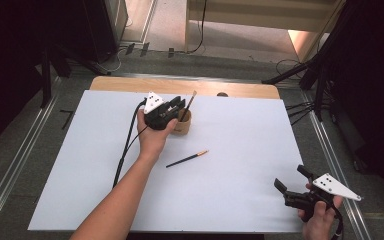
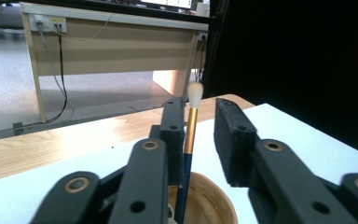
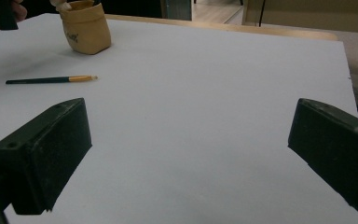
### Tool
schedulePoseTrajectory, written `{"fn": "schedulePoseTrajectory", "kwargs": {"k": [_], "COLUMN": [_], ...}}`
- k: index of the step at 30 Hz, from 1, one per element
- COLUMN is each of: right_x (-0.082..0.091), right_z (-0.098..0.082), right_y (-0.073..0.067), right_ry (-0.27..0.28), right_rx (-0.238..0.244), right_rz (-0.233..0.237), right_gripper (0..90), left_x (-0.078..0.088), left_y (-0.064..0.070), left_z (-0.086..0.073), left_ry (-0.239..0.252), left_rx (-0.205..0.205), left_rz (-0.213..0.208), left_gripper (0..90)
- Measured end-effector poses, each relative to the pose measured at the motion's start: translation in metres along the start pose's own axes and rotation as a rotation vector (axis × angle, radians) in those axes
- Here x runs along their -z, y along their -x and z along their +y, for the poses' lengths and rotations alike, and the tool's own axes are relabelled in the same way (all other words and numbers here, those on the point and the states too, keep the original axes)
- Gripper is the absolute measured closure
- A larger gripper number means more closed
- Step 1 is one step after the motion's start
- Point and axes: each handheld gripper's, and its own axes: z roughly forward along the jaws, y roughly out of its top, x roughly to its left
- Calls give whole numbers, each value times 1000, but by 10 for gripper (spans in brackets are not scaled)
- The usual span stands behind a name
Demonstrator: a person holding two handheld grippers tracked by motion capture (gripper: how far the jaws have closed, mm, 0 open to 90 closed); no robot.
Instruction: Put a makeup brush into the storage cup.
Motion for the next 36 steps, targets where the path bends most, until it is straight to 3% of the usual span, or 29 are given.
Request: {"fn": "schedulePoseTrajectory", "kwargs": {"k": [2,4,5,10,11,12,13,14,15,16,22,36], "right_x": [0,0,0,0,0,0,1,1,1,1,1,3], "right_z": [0,0,0,0,-1,-1,-1,-1,-1,0,0,-1], "right_y": [0,0,0,1,1,1,0,0,0,0,-1,0], "right_ry": [0,0,-2,-1,-1,-2,-5,-5,-5,-2,-7,-5], "right_rx": [0,3,3,-2,-1,2,3,3,2,4,11,5], "right_rz": [0,1,0,-4,-5,-5,-3,-3,-3,-3,-6,-10], "right_gripper": [0,0,0,0,0,0,0,0,0,0,0,0], "left_x": [1,3,5,13,15,17,21,21,24,27,33,32], "left_y": [1,1,0,0,-1,-1,-4,-4,-4,-4,-1,5], "left_z": [1,2,4,9,10,11,12,12,13,14,18,23], "left_ry": [0,-1,-12,-50,-63,-70,-72,-72,-79,-92,-142,-223], "left_rx": [-4,6,22,18,17,32,44,44,31,0,-63,-110], "left_rz": [0,-4,-30,-60,-64,-78,-159,-159,-185,-235,-261,-290], "left_gripper": [689,602,586,414,414,358,202,124,124,0,0,0]}}
